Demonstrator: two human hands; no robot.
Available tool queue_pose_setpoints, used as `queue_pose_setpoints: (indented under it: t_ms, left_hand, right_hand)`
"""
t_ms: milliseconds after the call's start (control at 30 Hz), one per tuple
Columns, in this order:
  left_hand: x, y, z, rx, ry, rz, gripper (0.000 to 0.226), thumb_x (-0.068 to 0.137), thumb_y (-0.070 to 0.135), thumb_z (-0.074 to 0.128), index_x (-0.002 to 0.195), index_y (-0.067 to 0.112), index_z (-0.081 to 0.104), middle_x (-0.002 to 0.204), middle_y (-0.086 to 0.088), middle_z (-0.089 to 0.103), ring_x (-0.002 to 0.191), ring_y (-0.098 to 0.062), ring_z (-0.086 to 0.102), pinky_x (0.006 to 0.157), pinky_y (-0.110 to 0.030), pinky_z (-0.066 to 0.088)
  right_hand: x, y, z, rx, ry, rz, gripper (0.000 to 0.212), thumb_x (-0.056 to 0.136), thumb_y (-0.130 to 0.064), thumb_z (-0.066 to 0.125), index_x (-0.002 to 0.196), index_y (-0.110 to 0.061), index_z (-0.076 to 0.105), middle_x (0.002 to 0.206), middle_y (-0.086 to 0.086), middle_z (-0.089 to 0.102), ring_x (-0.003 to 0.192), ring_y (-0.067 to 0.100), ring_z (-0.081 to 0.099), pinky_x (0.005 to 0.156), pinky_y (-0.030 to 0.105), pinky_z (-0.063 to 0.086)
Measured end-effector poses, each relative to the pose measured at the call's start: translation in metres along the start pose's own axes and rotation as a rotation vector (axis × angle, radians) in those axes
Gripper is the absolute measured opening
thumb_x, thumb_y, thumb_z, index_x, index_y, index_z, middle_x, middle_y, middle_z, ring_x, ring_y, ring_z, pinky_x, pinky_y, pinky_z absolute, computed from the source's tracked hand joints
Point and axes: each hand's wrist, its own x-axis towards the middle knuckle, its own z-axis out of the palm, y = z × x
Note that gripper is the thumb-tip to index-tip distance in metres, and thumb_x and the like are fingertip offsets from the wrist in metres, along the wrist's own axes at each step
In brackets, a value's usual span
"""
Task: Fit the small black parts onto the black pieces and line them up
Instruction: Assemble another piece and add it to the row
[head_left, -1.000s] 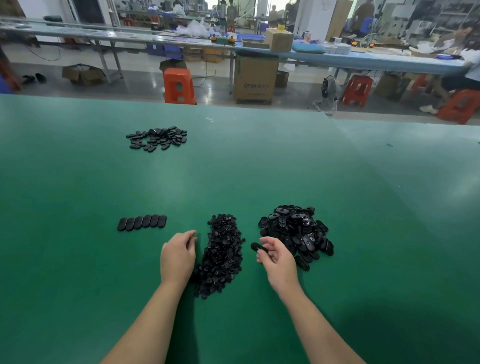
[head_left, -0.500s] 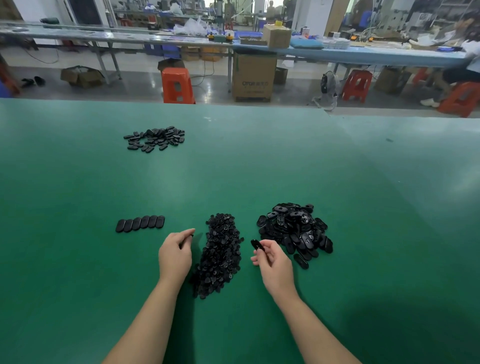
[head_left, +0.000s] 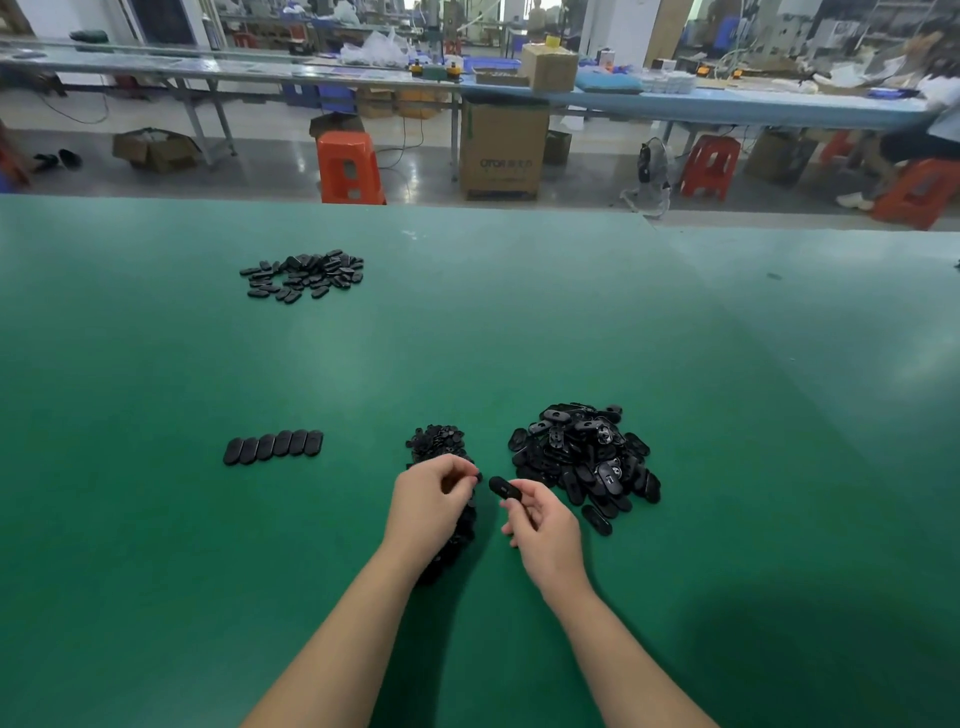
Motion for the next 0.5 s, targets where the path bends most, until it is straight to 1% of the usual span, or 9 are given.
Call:
queue_pose_setpoints:
  t_ms: [67,133,200,367,433,500]
  left_hand:
    - [-0.004,0.005,0.009,0.078,-0.037,0.045,0.012,0.088,0.015,0.068,0.086,0.025,0.074,0.070,0.016,0.068,0.059,0.004,0.056,0.058,-0.013,0.042]
    - [-0.006,0.008,0.016,0.169,-0.062,0.087,0.011,0.089,0.016,0.066,0.092,0.024,0.074,0.079,0.014,0.069,0.068,0.001,0.058,0.067,-0.019,0.047]
    - [-0.006,0.009,0.021,0.240,-0.077,0.109,0.011,0.090,0.018,0.065,0.095,0.023,0.073,0.085,0.013,0.069,0.077,-0.005,0.060,0.074,-0.024,0.050]
    - [-0.004,0.009,0.027,0.284,-0.073,0.094,0.009,0.091,0.021,0.064,0.094,0.024,0.072,0.083,0.015,0.067,0.074,-0.003,0.059,0.069,-0.021,0.045]
    - [-0.002,0.009,0.027,0.289,-0.082,0.075,0.007,0.090,0.021,0.065,0.092,0.025,0.071,0.082,0.015,0.068,0.076,-0.005,0.061,0.072,-0.025,0.049]
    - [0.000,0.009,0.026,0.290,-0.082,0.047,0.006,0.089,0.022,0.068,0.093,0.027,0.067,0.082,0.014,0.068,0.080,-0.008,0.064,0.075,-0.029,0.053]
  right_hand:
    - [0.000,0.001,0.000,-0.005,-0.011,0.003,0.023,0.098,-0.006,0.061,0.108,-0.025,0.067,0.080,-0.003,0.074,0.064,0.006,0.066,0.059,0.026,0.054]
    - [0.001,0.001,0.001,-0.011,-0.015,-0.003,0.025,0.098,-0.004,0.060,0.108,-0.026,0.067,0.081,-0.004,0.074,0.064,0.005,0.066,0.061,0.024,0.055]
    - [0.001,0.002,0.001,-0.020,-0.008,-0.016,0.027,0.097,-0.004,0.062,0.105,-0.030,0.066,0.082,-0.003,0.074,0.062,0.003,0.065,0.063,0.023,0.055]
    - [0.003,0.005,0.001,-0.038,-0.008,-0.020,0.027,0.094,-0.007,0.066,0.104,-0.033,0.068,0.086,0.000,0.074,0.067,0.005,0.065,0.068,0.034,0.059]
    - [0.003,0.005,0.001,-0.036,-0.014,-0.020,0.030,0.094,-0.008,0.066,0.101,-0.037,0.068,0.085,0.000,0.074,0.067,0.005,0.066,0.068,0.032,0.059]
    - [0.003,0.004,0.001,-0.037,-0.021,-0.019,0.034,0.094,-0.007,0.066,0.099,-0.040,0.067,0.084,-0.002,0.074,0.066,0.005,0.066,0.066,0.028,0.057]
